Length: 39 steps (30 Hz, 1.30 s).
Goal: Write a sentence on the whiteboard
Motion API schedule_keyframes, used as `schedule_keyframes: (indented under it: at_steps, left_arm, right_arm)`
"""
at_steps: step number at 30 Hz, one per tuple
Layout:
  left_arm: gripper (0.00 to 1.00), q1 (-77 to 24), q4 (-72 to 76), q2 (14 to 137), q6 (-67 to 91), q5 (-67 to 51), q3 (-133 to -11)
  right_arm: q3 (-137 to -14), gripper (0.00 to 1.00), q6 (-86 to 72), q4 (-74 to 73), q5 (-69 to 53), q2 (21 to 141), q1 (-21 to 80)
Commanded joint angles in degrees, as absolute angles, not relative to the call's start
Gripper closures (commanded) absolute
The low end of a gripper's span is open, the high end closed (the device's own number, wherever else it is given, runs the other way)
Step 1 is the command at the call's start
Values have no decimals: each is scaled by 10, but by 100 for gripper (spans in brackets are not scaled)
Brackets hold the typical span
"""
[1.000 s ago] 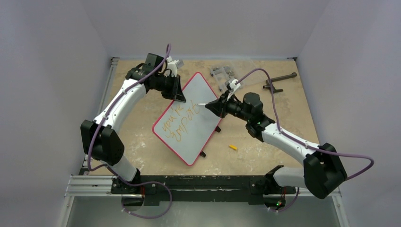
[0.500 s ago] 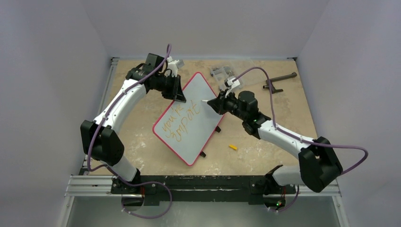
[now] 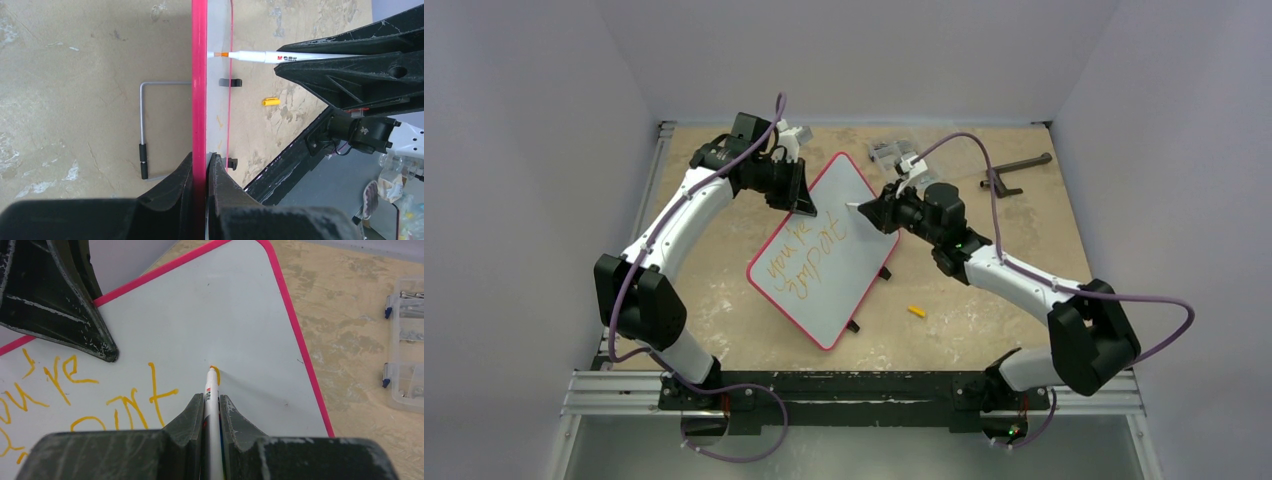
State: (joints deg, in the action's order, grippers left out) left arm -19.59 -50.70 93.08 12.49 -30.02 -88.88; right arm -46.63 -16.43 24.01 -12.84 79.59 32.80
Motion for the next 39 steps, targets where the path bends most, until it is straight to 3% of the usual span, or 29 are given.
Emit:
schedule_keyframes:
  at_steps: [1,23,39]
  left_arm:
    - [100,-203,-520,924,77,-229,-893]
    - [100,-203,-520,921,77,-229,-894]
    - [100,-203,-520,919,77,-232,-893]
  right_arm:
    - [-485,100,-149,247,-181,808,332]
    - [-419,100,-131,191,-151,767,356]
    - [-513,100,-100,154,-70,804,355]
